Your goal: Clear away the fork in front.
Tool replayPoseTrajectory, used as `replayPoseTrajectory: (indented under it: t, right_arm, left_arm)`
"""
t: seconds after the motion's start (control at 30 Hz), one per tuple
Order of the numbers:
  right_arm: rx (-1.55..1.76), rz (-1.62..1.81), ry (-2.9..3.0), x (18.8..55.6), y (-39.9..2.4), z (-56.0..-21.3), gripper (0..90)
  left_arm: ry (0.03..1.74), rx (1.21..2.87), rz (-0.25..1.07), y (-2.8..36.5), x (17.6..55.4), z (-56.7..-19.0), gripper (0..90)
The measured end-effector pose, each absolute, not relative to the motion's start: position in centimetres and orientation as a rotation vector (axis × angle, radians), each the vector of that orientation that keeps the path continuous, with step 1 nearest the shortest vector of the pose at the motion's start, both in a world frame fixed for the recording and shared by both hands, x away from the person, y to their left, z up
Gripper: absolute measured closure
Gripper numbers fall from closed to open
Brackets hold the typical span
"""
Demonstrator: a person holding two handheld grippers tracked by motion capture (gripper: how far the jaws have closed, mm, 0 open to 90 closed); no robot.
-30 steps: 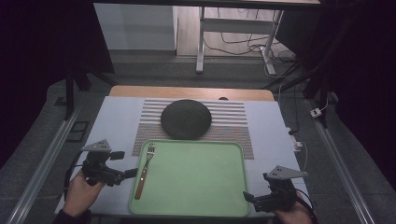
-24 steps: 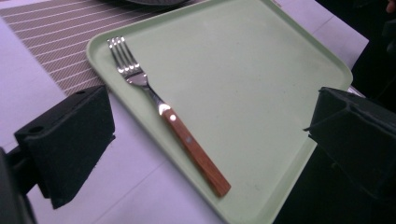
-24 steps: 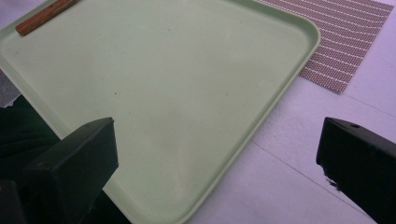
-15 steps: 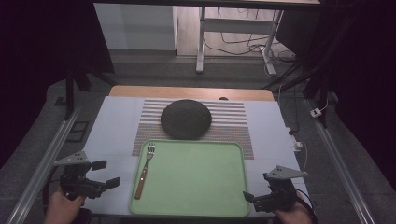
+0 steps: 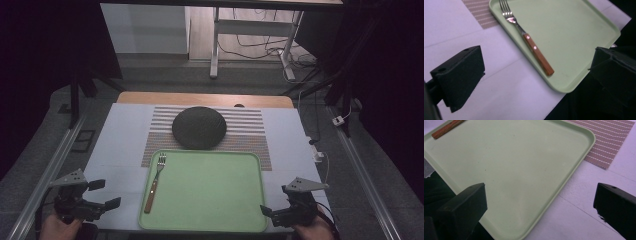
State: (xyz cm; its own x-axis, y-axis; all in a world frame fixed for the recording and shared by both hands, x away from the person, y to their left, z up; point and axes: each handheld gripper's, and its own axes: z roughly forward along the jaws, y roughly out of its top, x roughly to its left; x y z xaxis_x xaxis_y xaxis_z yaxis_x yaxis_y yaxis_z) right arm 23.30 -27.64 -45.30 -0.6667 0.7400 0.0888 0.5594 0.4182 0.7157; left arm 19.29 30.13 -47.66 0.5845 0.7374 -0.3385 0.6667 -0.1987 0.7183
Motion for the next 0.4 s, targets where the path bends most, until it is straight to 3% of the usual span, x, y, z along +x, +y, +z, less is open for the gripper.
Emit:
replayPoseTrajectory:
  t: [0.4]
  right_arm:
    - [1.140, 1.085, 2.435, 23.34, -27.64, -45.34, 0.0]
  left_arm:
    - [1.184, 1.948, 0.108, 30.06, 19.00, -47.71, 0.0]
